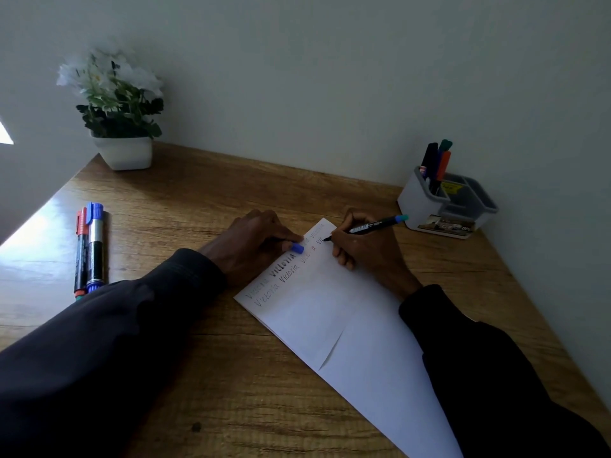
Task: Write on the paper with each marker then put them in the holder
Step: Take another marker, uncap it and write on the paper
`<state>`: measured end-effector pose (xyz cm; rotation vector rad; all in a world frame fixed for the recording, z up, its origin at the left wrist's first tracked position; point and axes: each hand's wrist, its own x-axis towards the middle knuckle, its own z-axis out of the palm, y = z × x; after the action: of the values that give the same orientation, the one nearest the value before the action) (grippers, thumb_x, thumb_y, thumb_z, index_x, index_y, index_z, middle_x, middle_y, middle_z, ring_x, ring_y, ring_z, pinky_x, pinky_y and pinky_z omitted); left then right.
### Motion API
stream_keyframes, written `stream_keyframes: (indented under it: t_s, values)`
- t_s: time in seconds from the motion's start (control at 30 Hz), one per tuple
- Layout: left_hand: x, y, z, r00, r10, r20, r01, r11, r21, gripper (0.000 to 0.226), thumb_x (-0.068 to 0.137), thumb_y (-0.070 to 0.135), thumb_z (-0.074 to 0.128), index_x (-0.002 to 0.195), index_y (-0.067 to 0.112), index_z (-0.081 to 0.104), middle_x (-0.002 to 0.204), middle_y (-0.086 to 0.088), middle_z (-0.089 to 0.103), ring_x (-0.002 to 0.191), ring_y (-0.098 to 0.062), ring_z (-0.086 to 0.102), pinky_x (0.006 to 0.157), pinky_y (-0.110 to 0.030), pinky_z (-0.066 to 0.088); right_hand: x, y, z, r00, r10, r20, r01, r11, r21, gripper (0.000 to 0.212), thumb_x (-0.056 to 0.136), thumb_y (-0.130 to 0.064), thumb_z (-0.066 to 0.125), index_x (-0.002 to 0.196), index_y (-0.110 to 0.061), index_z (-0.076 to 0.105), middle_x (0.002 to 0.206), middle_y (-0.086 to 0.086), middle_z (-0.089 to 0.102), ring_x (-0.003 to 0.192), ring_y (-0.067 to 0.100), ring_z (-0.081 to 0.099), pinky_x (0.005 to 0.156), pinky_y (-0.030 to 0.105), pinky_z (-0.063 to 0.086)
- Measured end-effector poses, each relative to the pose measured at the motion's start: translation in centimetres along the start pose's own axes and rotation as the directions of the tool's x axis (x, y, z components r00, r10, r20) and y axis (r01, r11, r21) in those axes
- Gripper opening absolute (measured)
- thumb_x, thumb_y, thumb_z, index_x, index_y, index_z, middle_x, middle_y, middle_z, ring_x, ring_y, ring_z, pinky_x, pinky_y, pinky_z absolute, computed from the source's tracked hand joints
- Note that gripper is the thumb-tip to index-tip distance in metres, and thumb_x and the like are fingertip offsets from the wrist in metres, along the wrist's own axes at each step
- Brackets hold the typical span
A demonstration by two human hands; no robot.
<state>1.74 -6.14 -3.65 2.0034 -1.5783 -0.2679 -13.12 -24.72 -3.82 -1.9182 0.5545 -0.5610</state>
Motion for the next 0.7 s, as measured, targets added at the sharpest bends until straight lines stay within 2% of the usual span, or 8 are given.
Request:
stream_keyframes:
  t_s: [0.23,0.4,0.57,0.7]
  values:
    - [-0.20,0.18,-0.15,1.000,0.008,0.007,-0.008,1.000,0.011,0.032,0.098,0.022,0.051,0.128,0.031,0.059,0.113,0.005,0.055,0.100,-0.009,0.050,0.082,-0.028,0.052,-0.08,0.15,-0.02,0.999,-0.041,-0.003,0.041,0.999,0.013,0.022,0.092,0.001,0.068,0.073,-0.009,0.063,0.062,0.012,0.069,0.045,0.022,0.063,0.040,0.026,0.049]
    - [-0.26,0.27,-0.18,1.000,0.005,0.006,-0.005,1.000,0.012,0.032,0.098,0.023,0.051,0.128,0.032,0.059,0.112,0.006,0.053,0.101,-0.009,0.050,0.082,-0.027,0.051,-0.16,-0.39,0.10,1.000,0.028,0.005,-0.029,0.999,0.039,0.019,0.091,0.004,0.068,0.075,0.000,0.058,0.057,0.010,0.066,0.040,0.015,0.059,0.036,0.023,0.046]
    - [-0.34,0.48,-0.36,1.000,0.010,0.014,-0.011,1.000,0.011,0.033,0.098,0.020,0.051,0.128,0.029,0.059,0.116,0.003,0.055,0.104,-0.011,0.050,0.084,-0.032,0.052,-0.15,-0.30,0.15,0.999,0.030,-0.018,-0.030,0.999,0.024,0.021,0.090,0.003,0.069,0.073,-0.002,0.056,0.057,0.011,0.066,0.039,0.016,0.060,0.036,0.023,0.046]
    - [-0.28,0.50,-0.31,1.000,0.016,0.013,-0.017,0.999,0.027,0.034,0.098,0.020,0.050,0.129,0.029,0.059,0.114,0.004,0.054,0.102,-0.009,0.049,0.083,-0.026,0.050,-0.11,-0.06,0.01,1.000,-0.018,-0.006,0.018,1.000,0.019,0.023,0.091,0.003,0.068,0.072,-0.006,0.060,0.060,0.012,0.068,0.043,0.020,0.062,0.039,0.026,0.049]
